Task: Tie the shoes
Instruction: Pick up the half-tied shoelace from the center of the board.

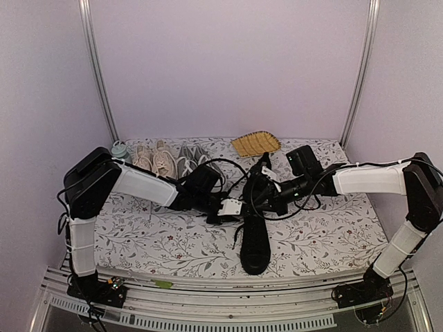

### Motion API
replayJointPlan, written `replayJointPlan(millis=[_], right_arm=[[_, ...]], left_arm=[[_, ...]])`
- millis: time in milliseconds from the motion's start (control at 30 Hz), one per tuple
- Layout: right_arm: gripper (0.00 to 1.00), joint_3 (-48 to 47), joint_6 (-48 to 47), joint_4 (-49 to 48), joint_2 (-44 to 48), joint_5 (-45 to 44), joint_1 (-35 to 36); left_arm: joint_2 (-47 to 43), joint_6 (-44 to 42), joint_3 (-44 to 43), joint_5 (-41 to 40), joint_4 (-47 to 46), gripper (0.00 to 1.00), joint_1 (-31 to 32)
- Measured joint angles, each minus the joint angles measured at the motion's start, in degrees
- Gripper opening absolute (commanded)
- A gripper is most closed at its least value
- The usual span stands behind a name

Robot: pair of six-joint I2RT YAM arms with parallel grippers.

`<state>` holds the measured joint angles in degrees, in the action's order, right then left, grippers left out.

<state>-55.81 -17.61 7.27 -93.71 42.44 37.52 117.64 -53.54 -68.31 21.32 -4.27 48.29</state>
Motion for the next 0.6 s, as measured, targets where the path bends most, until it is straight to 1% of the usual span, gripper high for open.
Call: replayJointPlan(millis=[100, 300, 600], right_arm=[[0.0, 0.0, 0.02, 0.11, 0.0, -0.22, -0.04], [0.0, 0.0, 0.02, -0.04, 0.0, -0.28, -0.02], [0.0, 0.0, 0.02, -0.02, 0.0, 0.11, 0.0]], left_arm=[[0.02, 0.37, 0.0, -1.4, -2.05, 0.23, -0.04], [-0.02, 1.33, 1.46, -1.18, -5.7, 0.26, -0.37], [1.49, 2.6, 0.22, -2.71, -5.44, 0.26, -2.32]])
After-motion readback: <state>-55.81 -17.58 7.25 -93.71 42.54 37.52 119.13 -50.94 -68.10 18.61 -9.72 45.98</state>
